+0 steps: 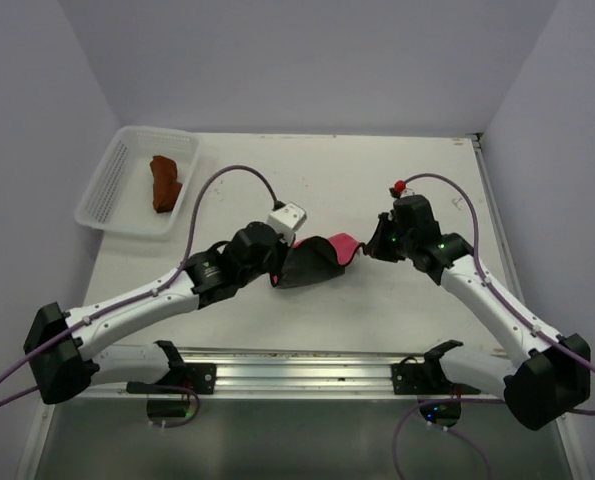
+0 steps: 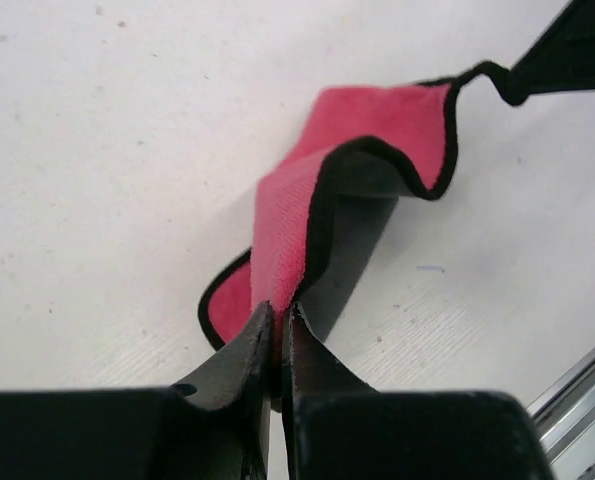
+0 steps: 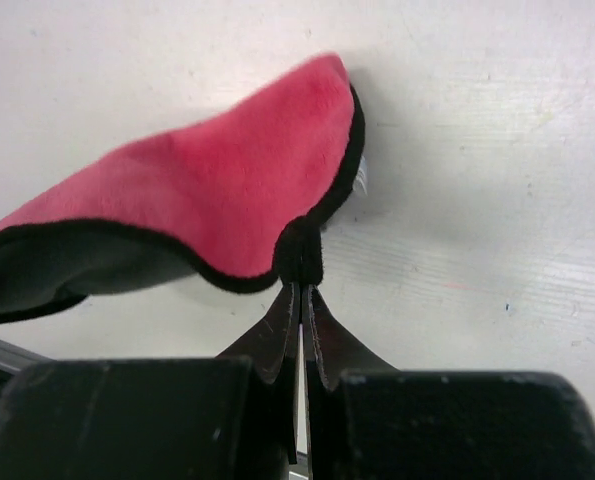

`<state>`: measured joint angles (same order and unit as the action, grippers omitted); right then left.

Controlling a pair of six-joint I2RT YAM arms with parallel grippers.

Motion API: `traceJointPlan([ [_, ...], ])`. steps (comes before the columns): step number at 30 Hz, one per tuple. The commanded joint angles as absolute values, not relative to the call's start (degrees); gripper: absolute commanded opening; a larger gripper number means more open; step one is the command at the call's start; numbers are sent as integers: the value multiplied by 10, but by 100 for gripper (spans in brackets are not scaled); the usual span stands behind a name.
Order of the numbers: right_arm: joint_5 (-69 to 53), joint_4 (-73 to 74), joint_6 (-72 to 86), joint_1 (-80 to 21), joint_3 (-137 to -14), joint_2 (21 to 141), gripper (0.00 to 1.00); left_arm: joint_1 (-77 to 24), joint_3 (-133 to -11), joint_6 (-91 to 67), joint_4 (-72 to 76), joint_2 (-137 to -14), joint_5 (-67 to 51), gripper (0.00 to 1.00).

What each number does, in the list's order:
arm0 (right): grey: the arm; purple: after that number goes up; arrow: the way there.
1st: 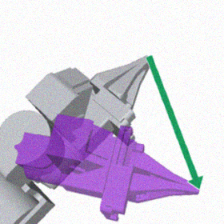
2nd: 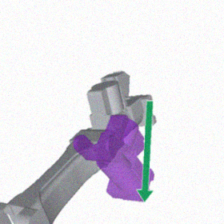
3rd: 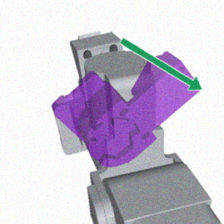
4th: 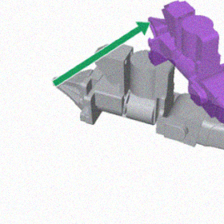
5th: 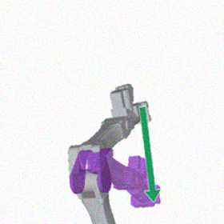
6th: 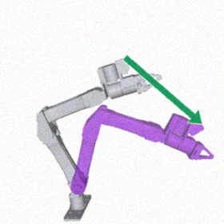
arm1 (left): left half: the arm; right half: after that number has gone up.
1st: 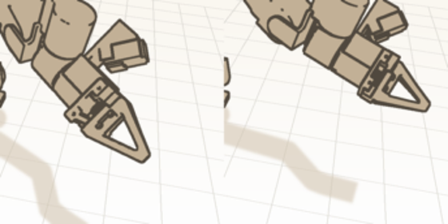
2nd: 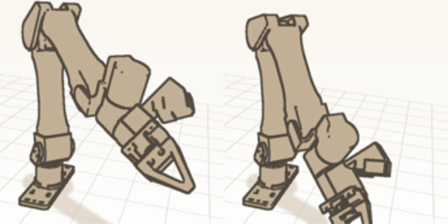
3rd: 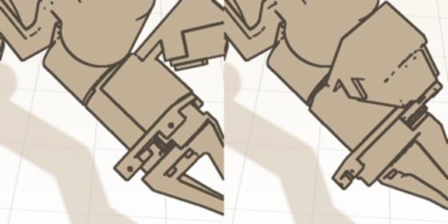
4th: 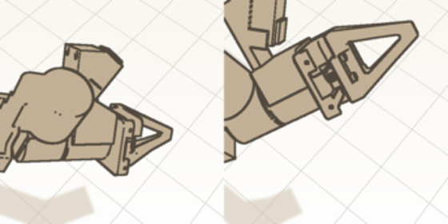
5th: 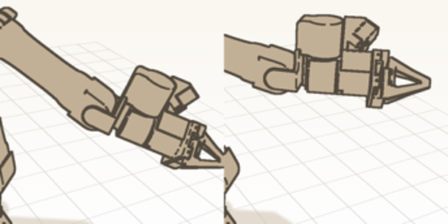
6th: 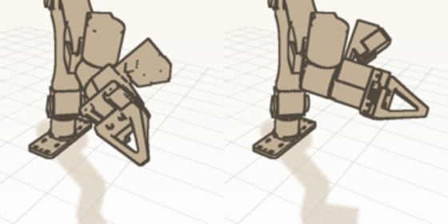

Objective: Roll the towels
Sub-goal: Flatten the towel

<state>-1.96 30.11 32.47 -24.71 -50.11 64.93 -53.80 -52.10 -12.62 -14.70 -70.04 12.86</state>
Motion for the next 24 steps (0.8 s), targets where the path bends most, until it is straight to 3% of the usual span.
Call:
traceJointPlan([
  [1,1,354,316,-245,-558,614,0,-539,-496,-214,-163,-627,228,5],
  [13,42,464,330,-245,-635,517,0,-539,-409,-323,-204,-412,301,0],
  [24,3,555,309,-244,-712,426,0,-539,-434,-287,-230,-274,180,1],
])
